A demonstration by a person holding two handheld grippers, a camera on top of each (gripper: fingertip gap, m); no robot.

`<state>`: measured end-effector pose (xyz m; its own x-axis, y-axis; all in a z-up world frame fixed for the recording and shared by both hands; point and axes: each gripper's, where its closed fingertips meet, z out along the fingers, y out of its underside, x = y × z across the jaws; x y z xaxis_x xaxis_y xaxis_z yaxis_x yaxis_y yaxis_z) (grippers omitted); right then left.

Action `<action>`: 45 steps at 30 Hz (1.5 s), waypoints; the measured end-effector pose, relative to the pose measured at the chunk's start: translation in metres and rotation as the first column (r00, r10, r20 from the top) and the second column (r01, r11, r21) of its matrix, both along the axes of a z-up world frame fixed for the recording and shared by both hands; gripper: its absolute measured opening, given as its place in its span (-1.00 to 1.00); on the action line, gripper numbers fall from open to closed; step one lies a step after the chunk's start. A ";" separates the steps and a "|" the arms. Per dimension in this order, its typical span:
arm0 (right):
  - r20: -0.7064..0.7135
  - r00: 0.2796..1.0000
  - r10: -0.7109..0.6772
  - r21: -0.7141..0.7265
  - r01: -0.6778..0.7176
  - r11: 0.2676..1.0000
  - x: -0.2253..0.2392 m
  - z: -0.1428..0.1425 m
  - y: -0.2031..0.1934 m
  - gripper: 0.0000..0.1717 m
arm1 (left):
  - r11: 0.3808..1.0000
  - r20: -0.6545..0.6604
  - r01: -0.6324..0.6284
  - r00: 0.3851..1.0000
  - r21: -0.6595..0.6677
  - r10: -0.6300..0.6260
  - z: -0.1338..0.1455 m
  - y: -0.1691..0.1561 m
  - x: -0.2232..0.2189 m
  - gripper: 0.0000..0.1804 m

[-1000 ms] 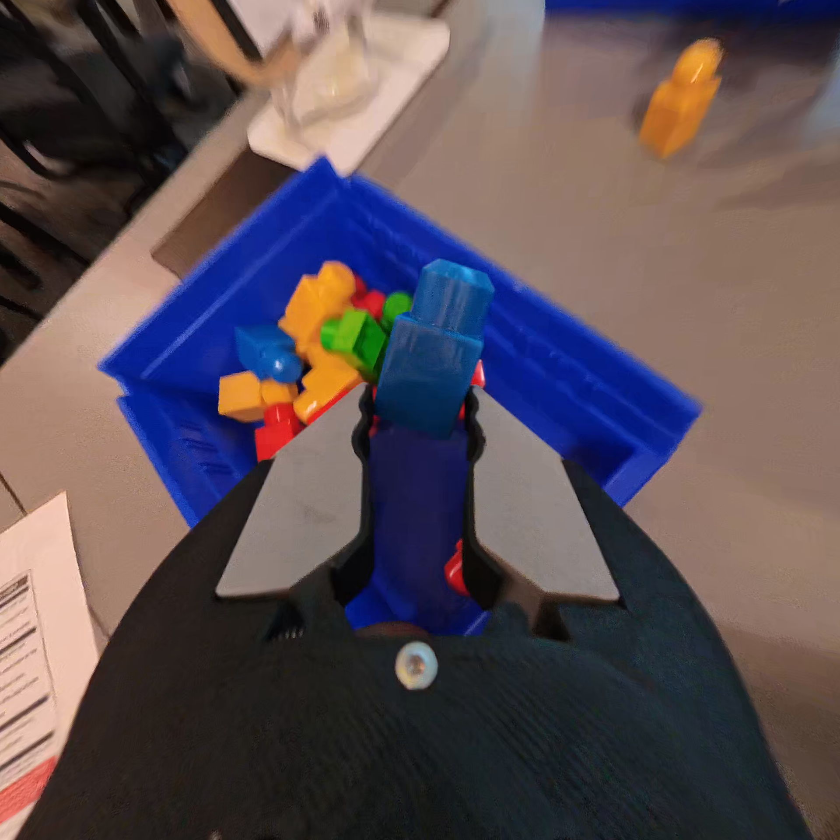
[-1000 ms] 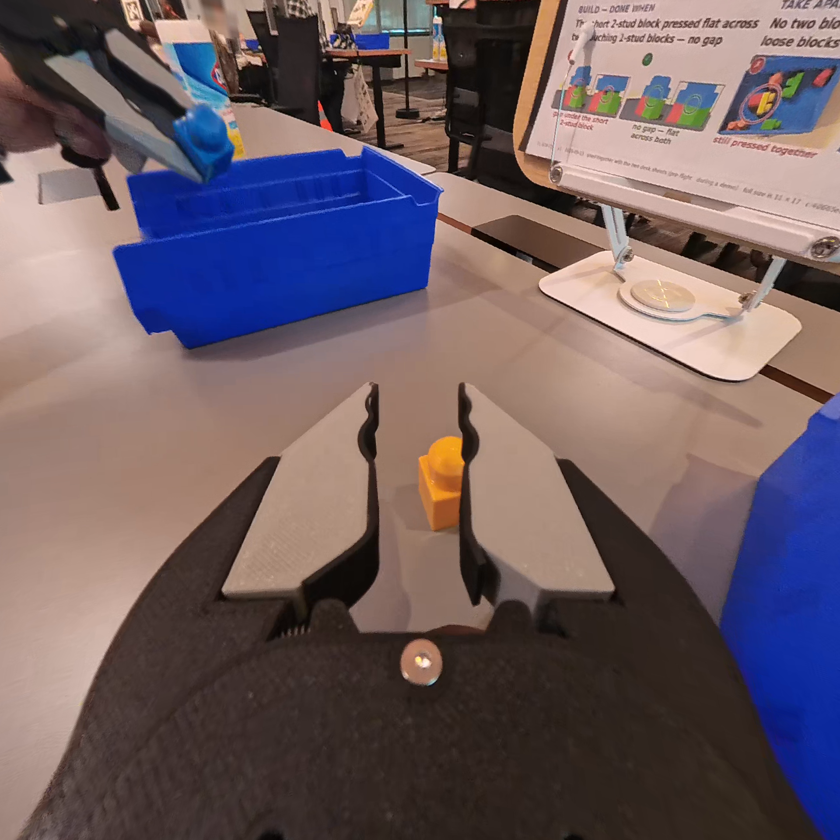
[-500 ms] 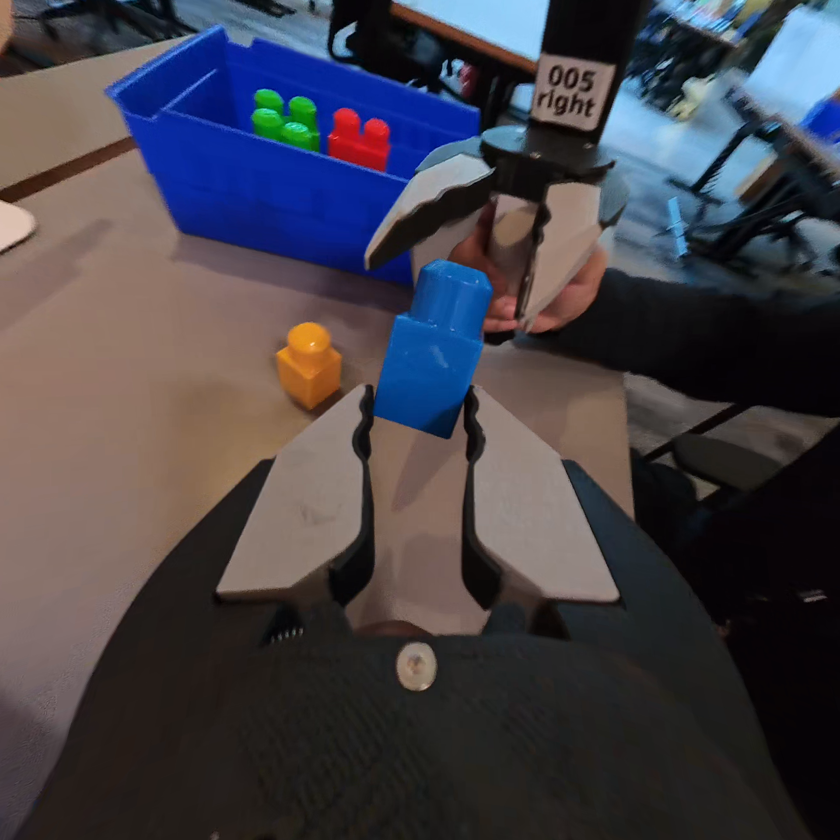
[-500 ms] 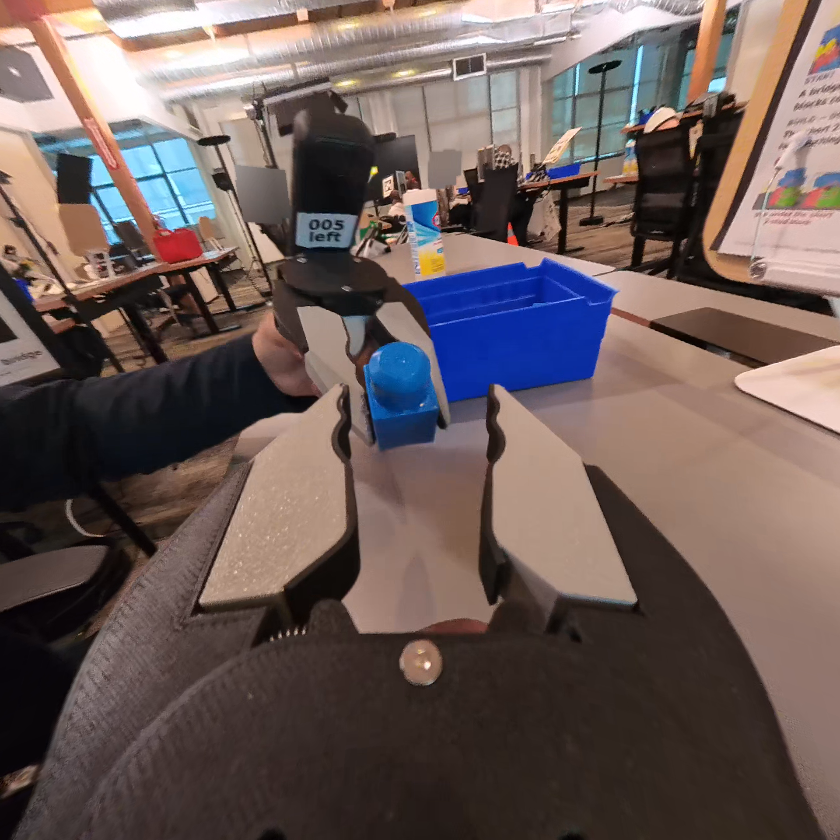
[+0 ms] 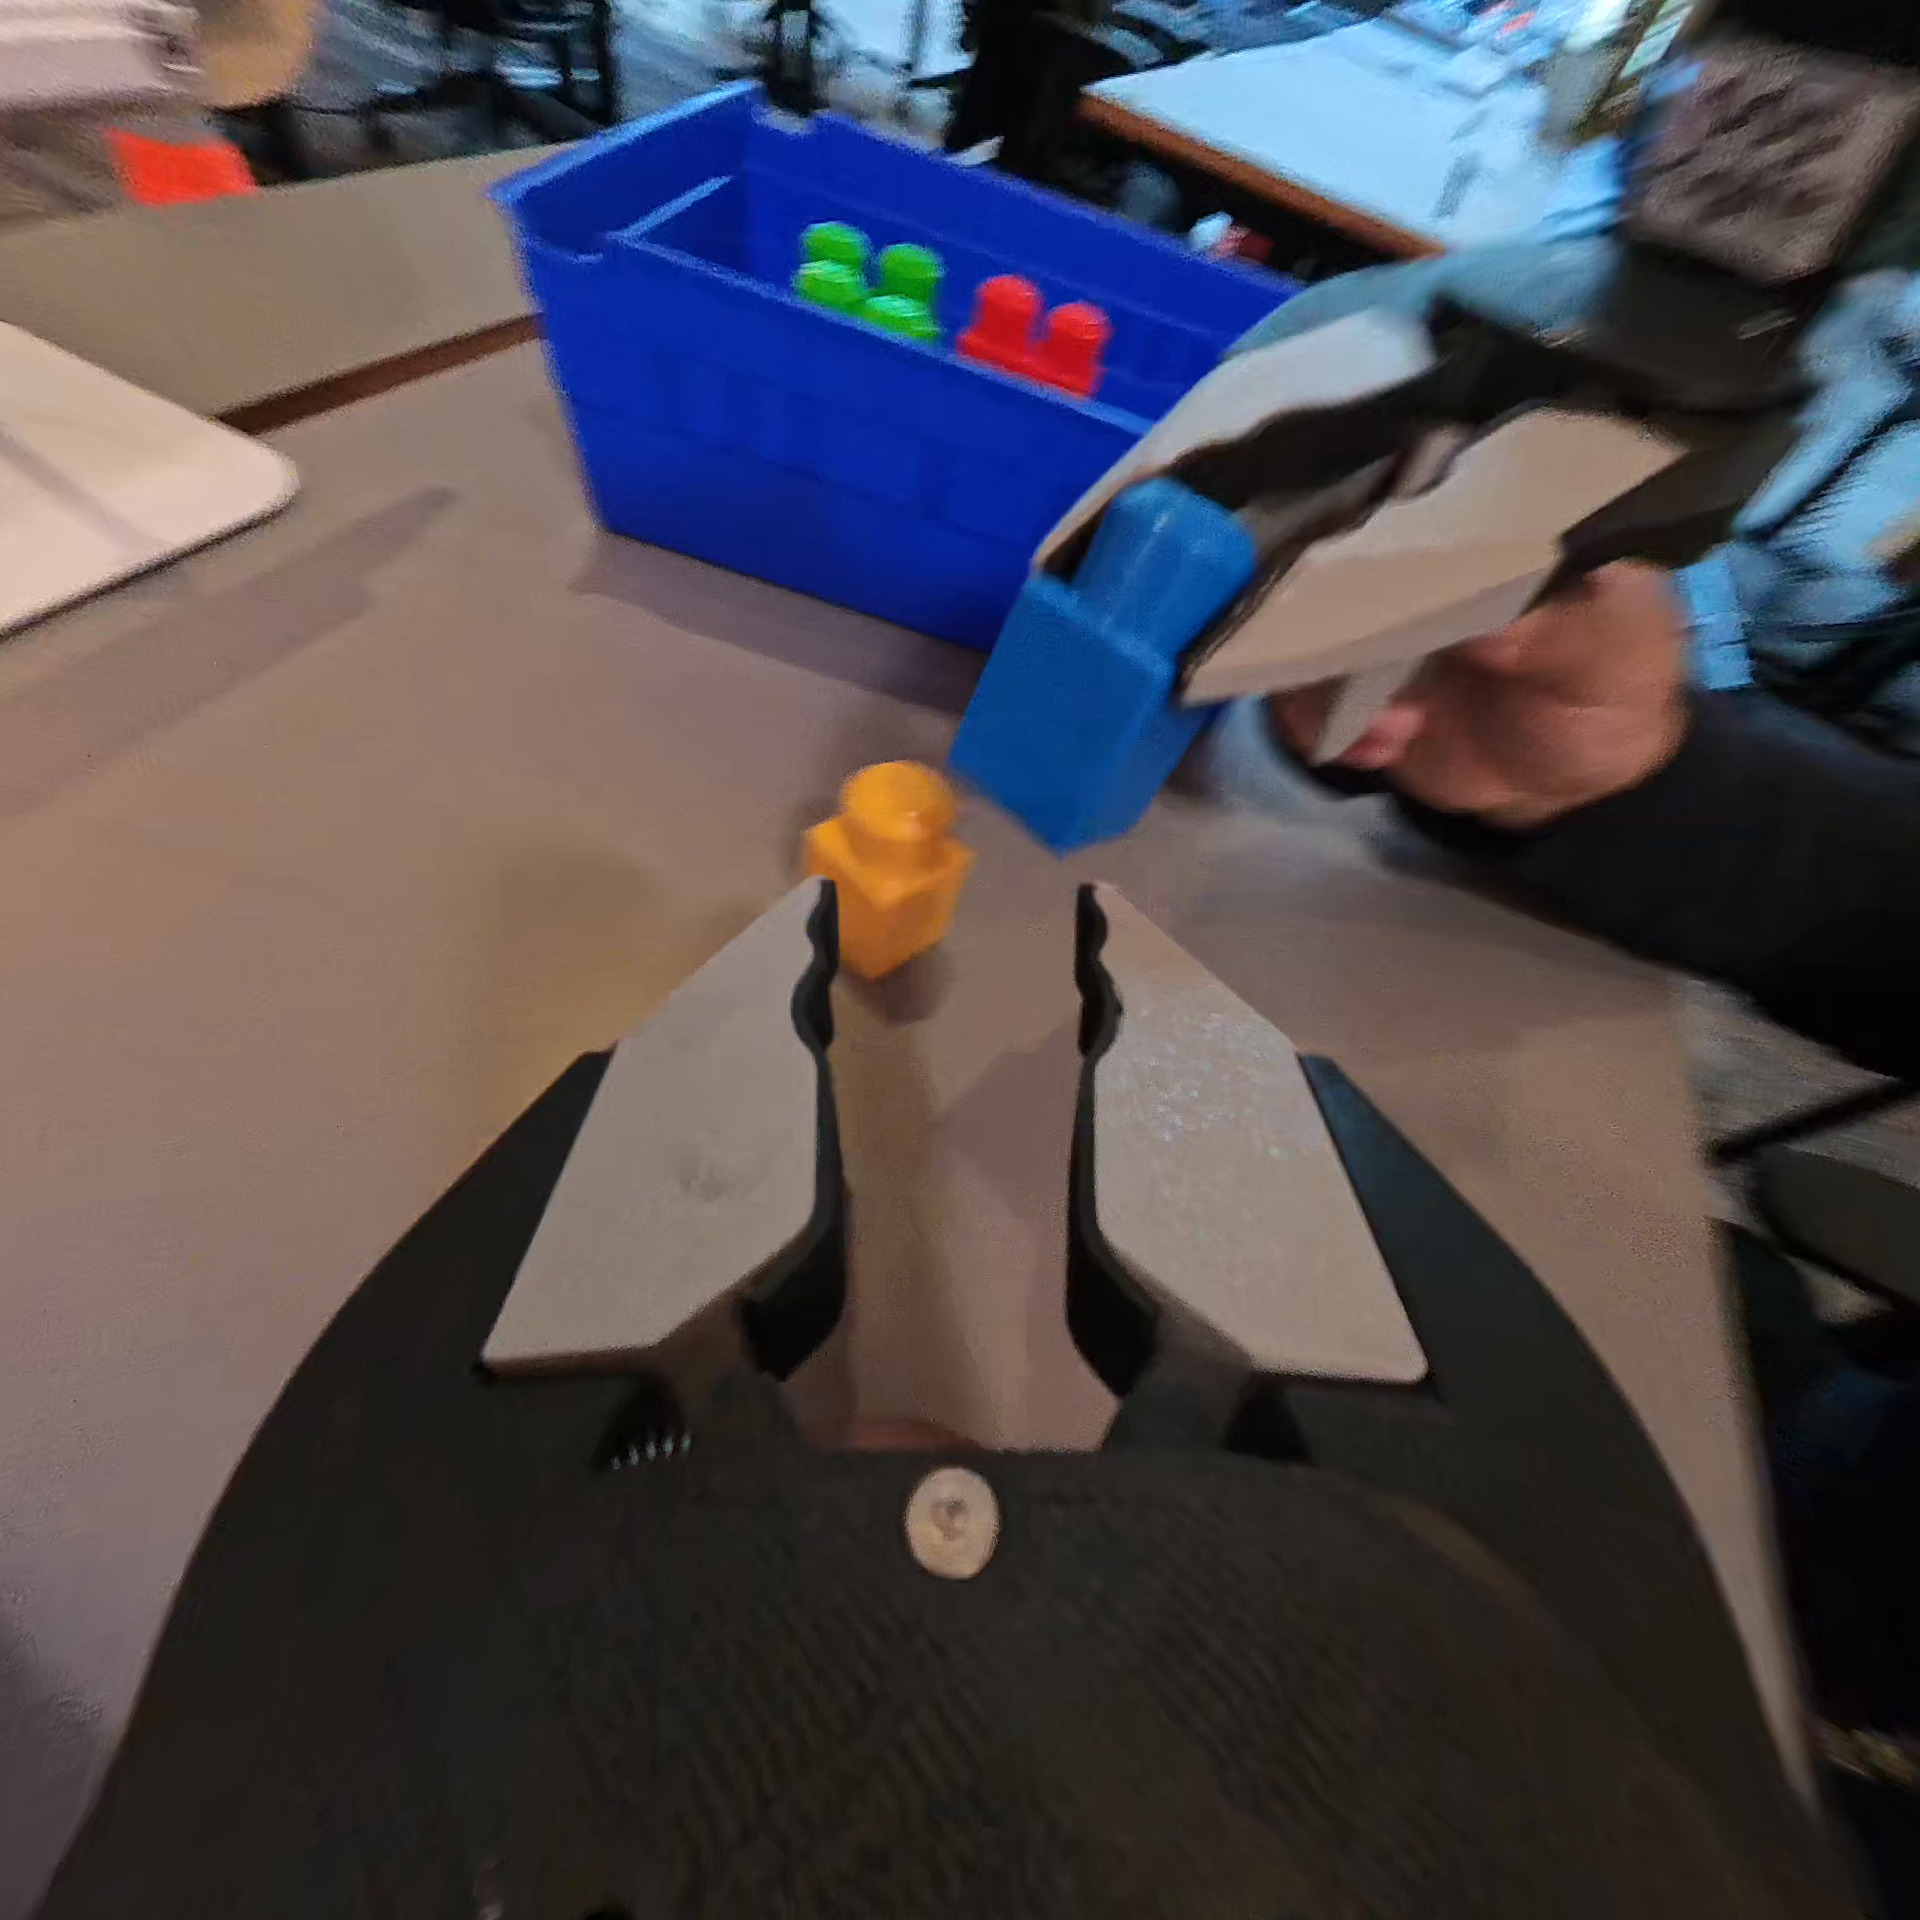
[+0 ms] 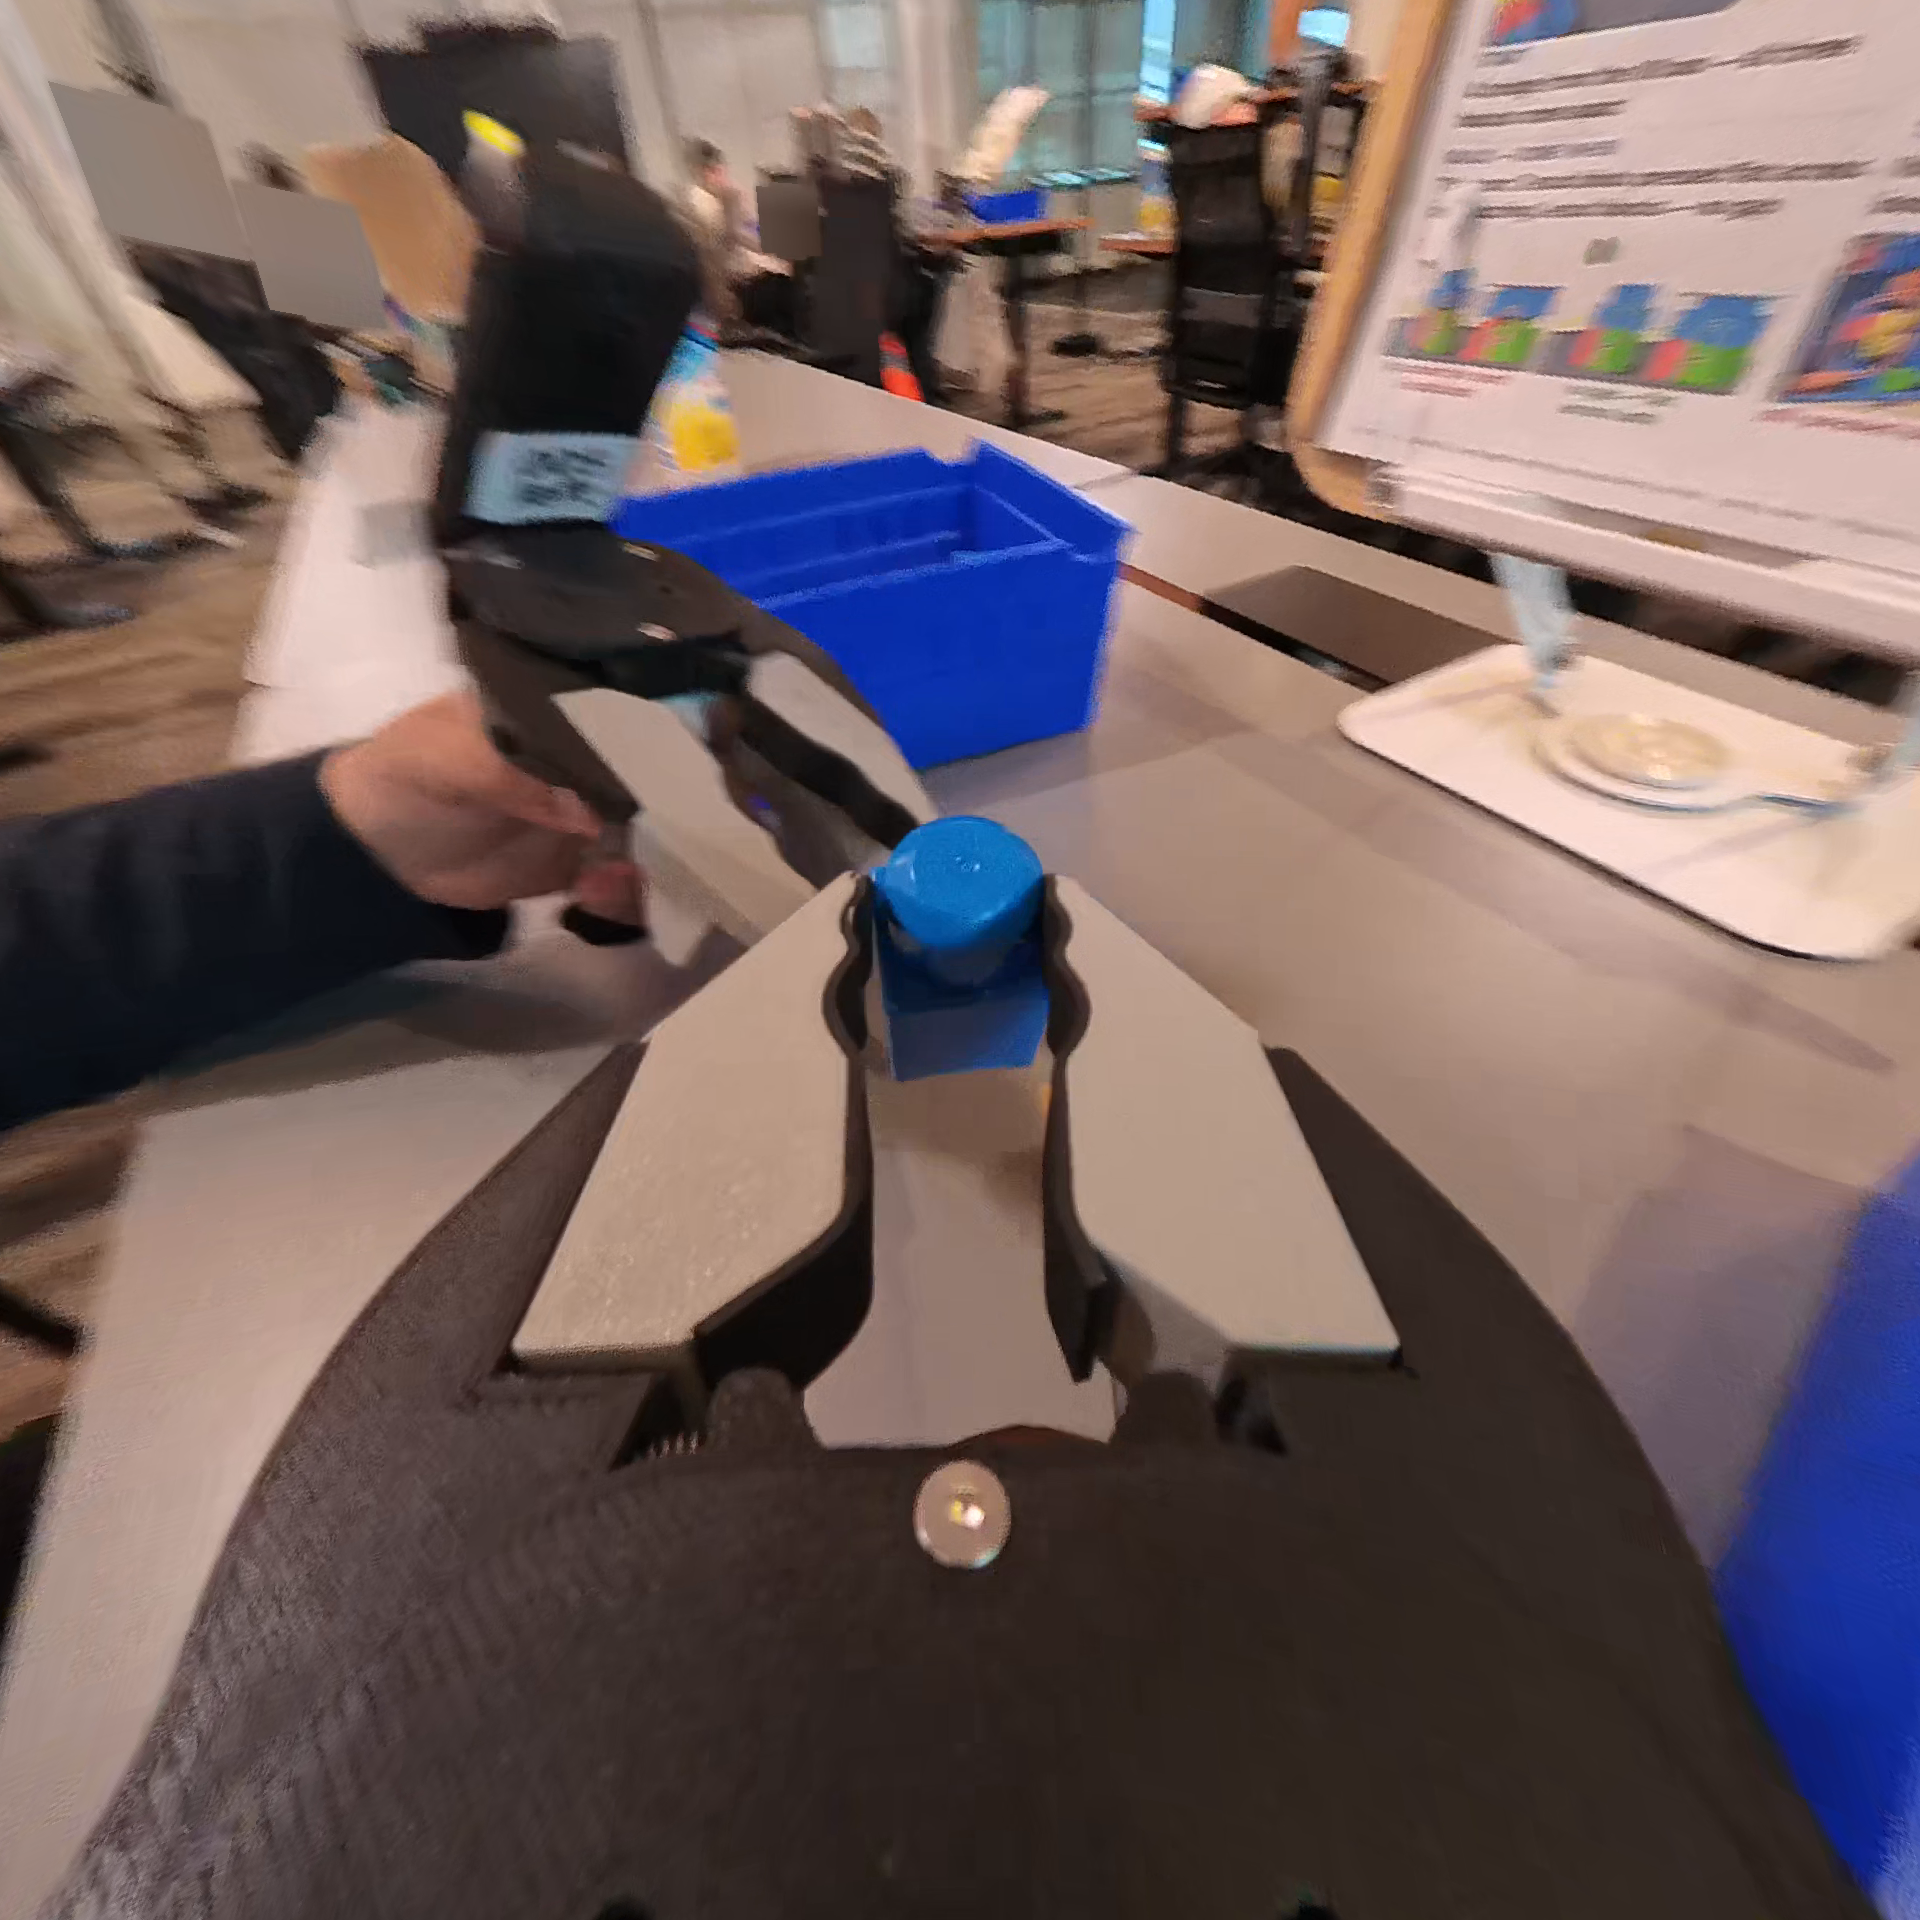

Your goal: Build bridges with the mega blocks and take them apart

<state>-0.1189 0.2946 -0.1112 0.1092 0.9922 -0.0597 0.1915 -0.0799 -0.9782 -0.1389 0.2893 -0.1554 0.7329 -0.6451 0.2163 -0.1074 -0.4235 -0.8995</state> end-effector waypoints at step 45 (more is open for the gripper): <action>0.210 0.929 -0.303 0.153 0.275 0.949 -0.001 -0.046 0.042 -0.45 | 0.975 -0.376 -0.175 0.902 0.134 0.213 -0.022 -0.011 -0.032 -0.46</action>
<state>-0.1198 0.3365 -0.1577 0.3890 0.9137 0.1174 0.3965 -0.0510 -0.9166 -0.1706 0.2786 -0.1771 0.8592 -0.4847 -0.1636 -0.3782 -0.3865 -0.8412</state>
